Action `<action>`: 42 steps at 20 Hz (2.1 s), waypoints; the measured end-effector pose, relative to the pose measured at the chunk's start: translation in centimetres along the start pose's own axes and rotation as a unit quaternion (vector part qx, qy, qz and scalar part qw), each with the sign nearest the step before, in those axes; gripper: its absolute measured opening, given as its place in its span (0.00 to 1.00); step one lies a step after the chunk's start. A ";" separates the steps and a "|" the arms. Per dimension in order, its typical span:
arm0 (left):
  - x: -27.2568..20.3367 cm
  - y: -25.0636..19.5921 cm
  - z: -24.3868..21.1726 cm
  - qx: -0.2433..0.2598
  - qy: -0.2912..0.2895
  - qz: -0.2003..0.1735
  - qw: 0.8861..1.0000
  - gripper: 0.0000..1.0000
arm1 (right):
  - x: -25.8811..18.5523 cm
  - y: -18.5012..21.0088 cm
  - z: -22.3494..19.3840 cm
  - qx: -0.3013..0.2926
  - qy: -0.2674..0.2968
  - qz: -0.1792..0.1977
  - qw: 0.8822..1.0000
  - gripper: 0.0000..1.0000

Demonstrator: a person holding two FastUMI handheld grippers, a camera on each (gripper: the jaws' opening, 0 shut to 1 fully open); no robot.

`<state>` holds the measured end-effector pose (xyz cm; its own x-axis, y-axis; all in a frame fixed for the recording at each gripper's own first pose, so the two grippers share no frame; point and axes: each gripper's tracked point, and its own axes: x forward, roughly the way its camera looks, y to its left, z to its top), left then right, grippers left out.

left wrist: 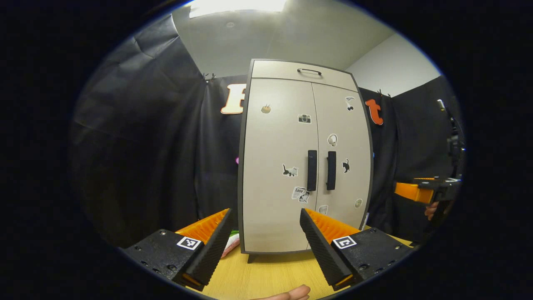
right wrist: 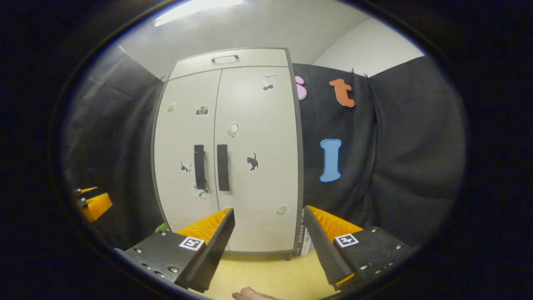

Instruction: Open the right door of the double-door shoe cabinet with the right hand, and open the left door with the left hand.

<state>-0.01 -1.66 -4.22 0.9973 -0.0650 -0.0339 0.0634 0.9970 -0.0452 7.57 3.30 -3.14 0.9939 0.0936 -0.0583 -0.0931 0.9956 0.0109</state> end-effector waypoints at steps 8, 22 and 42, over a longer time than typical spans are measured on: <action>-1.2 0.6 -3.2 -0.005 0.013 0.002 1.000 0.99 | 10.4 4.8 1.5 -0.008 -0.008 0.024 1.000 0.94; -4.3 1.7 -8.0 0.006 0.030 -0.023 0.999 0.99 | 20.3 12.8 0.9 -0.020 0.005 0.008 1.000 0.98; -3.8 4.1 -7.9 0.004 0.033 0.015 0.999 0.99 | 20.1 13.1 0.9 -0.010 0.025 0.036 0.999 0.25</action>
<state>-3.80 2.37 -12.12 0.9943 -0.0375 -0.1002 0.0342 0.9988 -0.0343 26.40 18.22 -3.27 0.9803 0.1655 -0.1076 -0.1668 0.9860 -0.0036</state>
